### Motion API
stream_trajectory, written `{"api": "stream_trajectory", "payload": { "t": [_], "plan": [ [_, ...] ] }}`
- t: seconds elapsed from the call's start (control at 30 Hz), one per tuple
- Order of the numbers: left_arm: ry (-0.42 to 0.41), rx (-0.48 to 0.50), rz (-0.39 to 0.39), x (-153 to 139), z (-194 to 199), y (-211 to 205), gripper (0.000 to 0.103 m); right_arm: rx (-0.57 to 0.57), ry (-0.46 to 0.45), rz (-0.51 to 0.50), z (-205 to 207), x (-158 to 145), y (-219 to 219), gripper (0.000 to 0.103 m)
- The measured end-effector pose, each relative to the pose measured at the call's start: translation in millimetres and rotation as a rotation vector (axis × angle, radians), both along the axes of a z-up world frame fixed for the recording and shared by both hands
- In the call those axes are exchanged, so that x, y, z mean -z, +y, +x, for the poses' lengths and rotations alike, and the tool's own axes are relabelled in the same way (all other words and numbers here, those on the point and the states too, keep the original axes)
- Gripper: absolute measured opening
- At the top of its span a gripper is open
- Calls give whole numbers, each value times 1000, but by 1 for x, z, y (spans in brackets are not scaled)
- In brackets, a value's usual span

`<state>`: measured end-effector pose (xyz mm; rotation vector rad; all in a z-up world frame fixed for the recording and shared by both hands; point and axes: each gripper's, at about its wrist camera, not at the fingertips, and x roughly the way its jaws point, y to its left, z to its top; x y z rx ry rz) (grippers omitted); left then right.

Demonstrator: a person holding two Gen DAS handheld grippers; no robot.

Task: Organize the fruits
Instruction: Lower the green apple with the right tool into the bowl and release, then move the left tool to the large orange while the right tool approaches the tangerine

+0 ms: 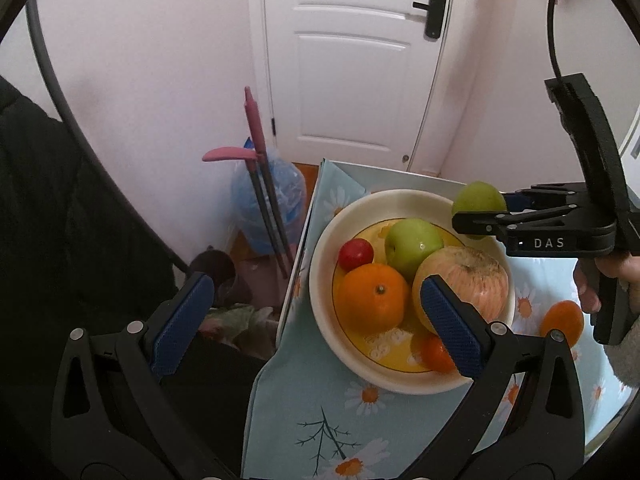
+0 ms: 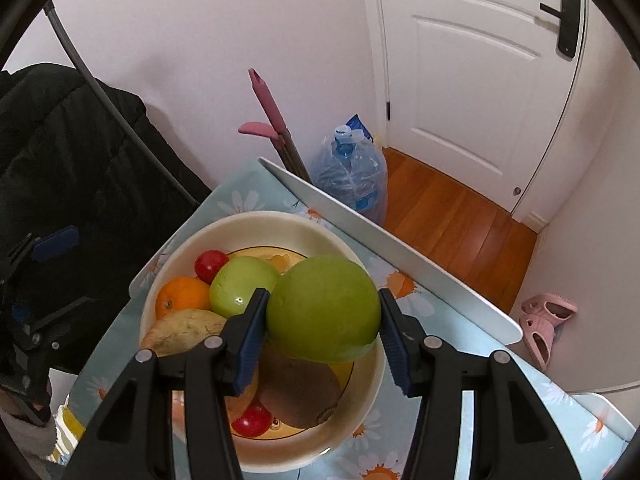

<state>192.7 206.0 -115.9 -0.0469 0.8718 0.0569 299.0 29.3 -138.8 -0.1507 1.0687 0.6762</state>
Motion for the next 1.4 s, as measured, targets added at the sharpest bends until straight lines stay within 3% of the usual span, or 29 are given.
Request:
{"api": "stream_trajectory", "payload": {
  "t": [0.1,0.17,0.23,0.43,0.53,0.83,1.17,1.4],
  "plan": [
    [0,-2,1,-1,-1,-1,103,3,17,29,2,2,-1,53],
    [-3,-3,-1,-3,-1,-1,103,7,11,64,2,-2,-4,81],
    [-4,-2,-1,-3,-3,-2,103,17,8,89,3,-5,-6,92],
    [-14,8,9,-11,-9,-5,103,47,-16,86,-4,-16,-12,93],
    [-26,17,5,-18,-12,-7,103,66,-28,89,-12,-24,-17,103],
    [-66,68,14,-40,-23,-19,103,134,-68,94,-47,-60,-37,103],
    [-93,208,31,-62,-34,-64,103,252,-118,55,-91,-96,-87,103],
    [-109,230,42,-74,-50,-109,103,289,-165,18,-120,-108,-135,103]
  ]
}}
